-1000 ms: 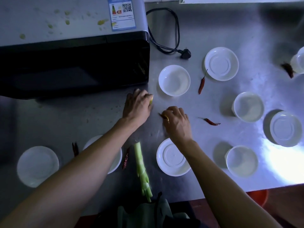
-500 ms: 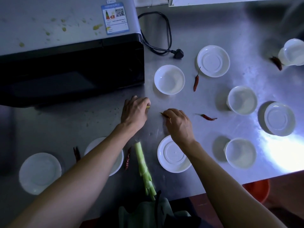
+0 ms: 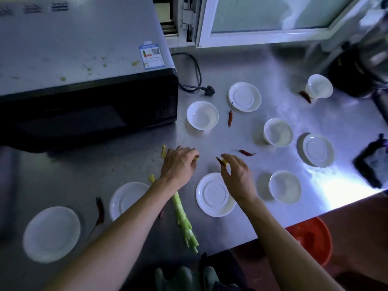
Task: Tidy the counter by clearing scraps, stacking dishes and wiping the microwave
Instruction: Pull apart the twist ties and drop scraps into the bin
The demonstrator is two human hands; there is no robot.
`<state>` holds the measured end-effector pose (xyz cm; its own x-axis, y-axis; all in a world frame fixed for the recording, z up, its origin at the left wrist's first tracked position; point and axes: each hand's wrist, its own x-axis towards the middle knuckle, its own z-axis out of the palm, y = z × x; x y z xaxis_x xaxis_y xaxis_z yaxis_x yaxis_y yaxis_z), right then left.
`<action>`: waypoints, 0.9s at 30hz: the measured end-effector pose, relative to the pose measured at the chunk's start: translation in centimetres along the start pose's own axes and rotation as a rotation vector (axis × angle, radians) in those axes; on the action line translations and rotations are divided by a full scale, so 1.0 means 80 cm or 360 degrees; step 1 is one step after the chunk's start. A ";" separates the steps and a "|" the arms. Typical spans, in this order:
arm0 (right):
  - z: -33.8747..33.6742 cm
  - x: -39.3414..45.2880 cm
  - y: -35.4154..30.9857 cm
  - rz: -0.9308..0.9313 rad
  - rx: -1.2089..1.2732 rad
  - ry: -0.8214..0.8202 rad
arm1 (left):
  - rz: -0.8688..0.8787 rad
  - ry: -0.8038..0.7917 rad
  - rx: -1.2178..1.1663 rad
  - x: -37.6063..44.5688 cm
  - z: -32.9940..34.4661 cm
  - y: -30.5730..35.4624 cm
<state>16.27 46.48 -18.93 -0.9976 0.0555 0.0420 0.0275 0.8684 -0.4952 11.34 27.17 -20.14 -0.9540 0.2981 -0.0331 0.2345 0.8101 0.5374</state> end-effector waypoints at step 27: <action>-0.244 -0.429 0.317 0.0777 -0.0063 0.0634 | 0.1152 -0.0696 0.0022 -0.138 0.227 0.470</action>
<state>52.48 76.23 -16.02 -0.7693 0.6227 0.1430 0.4836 0.7138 -0.5065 34.10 63.54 -14.89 -0.4102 0.9119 -0.0092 0.7647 0.3495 0.5413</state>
